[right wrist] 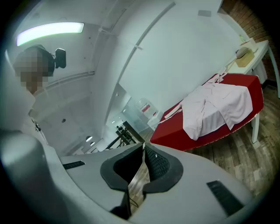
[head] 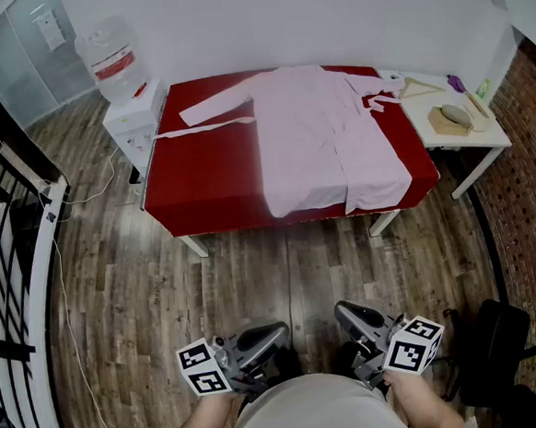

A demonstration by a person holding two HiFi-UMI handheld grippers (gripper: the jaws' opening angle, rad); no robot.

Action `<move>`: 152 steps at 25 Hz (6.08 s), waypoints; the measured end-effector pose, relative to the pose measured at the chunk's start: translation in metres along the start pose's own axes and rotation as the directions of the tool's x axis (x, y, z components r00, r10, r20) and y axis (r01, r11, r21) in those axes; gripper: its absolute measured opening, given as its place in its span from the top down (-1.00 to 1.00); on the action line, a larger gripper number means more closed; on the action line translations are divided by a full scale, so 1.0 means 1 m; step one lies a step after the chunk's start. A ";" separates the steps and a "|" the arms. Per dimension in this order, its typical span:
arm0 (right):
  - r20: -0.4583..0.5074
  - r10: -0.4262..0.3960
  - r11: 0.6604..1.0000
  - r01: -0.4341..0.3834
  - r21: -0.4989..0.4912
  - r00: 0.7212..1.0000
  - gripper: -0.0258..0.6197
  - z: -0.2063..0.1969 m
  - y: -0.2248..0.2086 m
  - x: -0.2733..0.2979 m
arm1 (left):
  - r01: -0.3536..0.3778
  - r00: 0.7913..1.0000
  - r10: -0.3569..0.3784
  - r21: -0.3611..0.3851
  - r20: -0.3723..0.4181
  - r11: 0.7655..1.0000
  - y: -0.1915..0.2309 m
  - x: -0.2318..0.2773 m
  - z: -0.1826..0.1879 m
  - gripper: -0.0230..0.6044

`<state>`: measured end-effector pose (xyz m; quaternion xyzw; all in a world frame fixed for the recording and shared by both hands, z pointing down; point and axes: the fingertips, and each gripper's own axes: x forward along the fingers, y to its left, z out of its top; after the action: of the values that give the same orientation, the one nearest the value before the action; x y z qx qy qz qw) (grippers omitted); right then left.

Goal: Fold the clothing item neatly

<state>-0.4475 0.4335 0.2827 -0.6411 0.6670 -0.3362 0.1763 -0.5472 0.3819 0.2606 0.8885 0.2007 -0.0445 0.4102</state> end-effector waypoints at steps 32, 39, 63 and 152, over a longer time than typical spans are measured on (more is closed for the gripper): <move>0.009 -0.083 0.996 0.083 -0.038 0.997 0.88 0.043 -0.078 0.057 | 0.017 0.992 -0.016 0.005 -0.129 1.000 0.068 0.035 0.036 0.91; -0.059 -0.055 0.997 0.052 -0.059 0.997 0.88 0.100 -0.139 0.112 | -0.041 0.986 0.048 0.046 -0.160 0.998 0.133 0.093 0.087 0.91; -0.185 -0.198 0.968 0.163 -0.189 0.962 0.88 0.163 -0.283 0.204 | -0.171 0.921 0.241 0.239 -0.307 0.956 0.350 0.220 0.222 0.91; -0.431 -0.658 0.716 0.690 -0.104 0.618 0.86 -0.029 -0.432 0.121 | -0.069 0.419 0.547 0.575 -0.725 0.815 0.706 0.359 0.205 0.54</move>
<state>-0.1629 0.3424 0.6181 -0.7444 0.3863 -0.5364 -0.0944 0.0767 -0.0684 0.5399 0.8761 0.1894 0.4425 0.0285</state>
